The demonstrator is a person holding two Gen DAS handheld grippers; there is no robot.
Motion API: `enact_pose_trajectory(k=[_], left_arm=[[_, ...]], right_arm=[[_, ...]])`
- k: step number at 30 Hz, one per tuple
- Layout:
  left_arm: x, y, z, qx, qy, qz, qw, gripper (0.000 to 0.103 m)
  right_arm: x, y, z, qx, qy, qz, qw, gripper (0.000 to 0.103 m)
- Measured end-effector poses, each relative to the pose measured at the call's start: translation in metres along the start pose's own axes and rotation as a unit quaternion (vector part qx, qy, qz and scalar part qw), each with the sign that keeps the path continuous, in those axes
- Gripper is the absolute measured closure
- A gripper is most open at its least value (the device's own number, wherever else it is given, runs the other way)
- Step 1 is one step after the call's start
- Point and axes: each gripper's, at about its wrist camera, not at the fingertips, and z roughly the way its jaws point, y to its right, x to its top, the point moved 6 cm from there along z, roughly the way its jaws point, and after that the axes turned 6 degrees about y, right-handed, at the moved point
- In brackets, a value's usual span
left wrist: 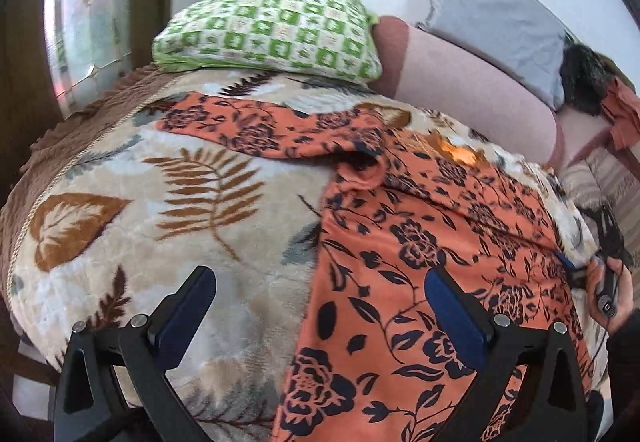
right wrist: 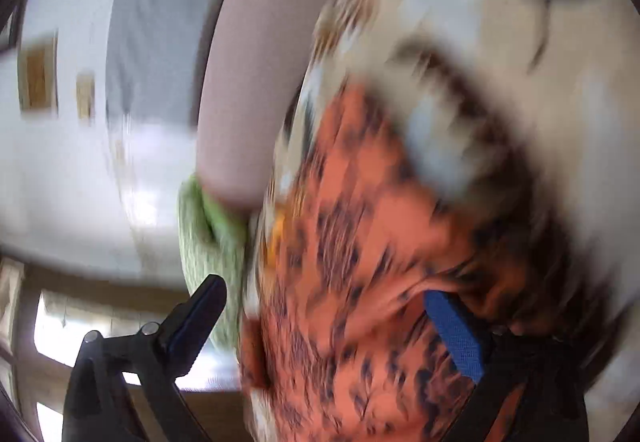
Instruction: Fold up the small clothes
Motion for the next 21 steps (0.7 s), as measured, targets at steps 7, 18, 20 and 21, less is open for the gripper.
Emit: enact_pose_trajectory(k=[7,18,20,21], left_arm=[[-0.002,-0.011,0.006,0.001,-0.007,-0.012,0.9999,0.0],[0.022,-0.061,0.022,0.014,-0.003,-0.089,0.9959,0.0],[0.023,-0.073,0.025,0.017,-0.004,-0.107,0.9942,0.0],[0.023,-0.076,0.025,0.018,-0.005,-0.11,0.9937,0.0]], right_arm=[[-0.011,-0.012,-0.037,-0.032,-0.018,-0.075,0.997,0.001],[-0.044,-0.069,0.022,0.044,-0.064,-0.117,0.99,0.001],[-0.071,-0.05,0.053,0.018,-0.121,-0.081,0.989,0.0],[-0.088,-0.031,0.066,-0.018,-0.156,-0.066,0.985,0.0]])
